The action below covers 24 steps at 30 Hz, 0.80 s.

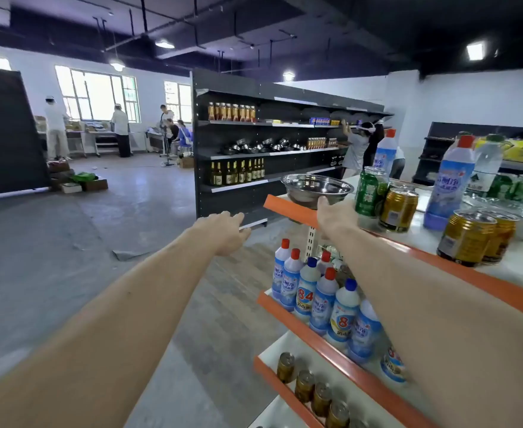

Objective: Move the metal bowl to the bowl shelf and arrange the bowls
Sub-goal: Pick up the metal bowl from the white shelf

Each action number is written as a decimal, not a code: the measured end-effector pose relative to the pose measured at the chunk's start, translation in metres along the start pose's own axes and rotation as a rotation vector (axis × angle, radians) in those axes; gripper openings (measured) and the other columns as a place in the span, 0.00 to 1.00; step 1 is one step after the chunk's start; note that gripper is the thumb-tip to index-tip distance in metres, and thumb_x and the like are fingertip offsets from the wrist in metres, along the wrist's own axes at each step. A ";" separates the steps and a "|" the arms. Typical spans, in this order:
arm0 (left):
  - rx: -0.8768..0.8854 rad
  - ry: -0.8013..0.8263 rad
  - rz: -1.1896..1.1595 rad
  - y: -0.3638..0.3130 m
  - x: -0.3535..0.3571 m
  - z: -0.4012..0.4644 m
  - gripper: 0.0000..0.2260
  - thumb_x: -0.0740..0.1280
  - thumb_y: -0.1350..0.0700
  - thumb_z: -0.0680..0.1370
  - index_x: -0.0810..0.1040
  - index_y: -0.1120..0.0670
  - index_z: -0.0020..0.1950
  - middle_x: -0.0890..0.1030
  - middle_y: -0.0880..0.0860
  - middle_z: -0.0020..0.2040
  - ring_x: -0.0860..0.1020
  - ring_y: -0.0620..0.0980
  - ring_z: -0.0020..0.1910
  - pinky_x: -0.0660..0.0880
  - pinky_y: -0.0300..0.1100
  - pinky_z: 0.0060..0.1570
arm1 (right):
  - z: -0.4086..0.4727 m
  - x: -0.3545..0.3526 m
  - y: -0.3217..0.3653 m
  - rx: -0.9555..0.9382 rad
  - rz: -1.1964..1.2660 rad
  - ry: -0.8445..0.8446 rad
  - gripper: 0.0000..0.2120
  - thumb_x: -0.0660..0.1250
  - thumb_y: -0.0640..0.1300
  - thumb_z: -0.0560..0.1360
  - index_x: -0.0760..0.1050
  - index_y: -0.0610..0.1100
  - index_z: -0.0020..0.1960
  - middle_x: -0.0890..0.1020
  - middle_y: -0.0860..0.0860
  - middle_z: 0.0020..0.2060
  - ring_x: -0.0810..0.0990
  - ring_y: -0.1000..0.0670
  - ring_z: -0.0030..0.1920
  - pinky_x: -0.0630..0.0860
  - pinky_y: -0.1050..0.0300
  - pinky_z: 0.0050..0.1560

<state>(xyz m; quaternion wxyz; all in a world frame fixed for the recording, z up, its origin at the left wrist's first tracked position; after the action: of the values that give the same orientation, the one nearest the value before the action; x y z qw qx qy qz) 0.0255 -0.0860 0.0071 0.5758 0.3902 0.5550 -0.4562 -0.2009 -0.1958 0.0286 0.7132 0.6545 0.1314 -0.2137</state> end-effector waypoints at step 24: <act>-0.129 0.024 0.097 0.089 0.027 0.138 0.24 0.51 0.42 0.83 0.61 0.52 0.76 0.70 0.59 0.70 0.72 0.62 0.66 0.72 0.55 0.62 | 0.112 0.159 0.061 0.202 0.525 0.149 0.22 0.59 0.38 0.75 0.67 0.40 0.68 0.81 0.43 0.58 0.84 0.42 0.50 0.82 0.49 0.49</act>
<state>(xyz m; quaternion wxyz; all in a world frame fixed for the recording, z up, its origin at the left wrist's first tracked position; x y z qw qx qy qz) 0.1491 -0.1955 -0.0143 0.6146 0.3839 0.5706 -0.3864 -0.0433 -0.3249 0.0205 0.6637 0.7477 -0.0122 0.0150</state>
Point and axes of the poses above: each hand's wrist, its own z-axis towards the middle knuckle, its own x-axis out of the palm, y = z × x, the point moved 9 cm from there along z, towards the middle knuckle
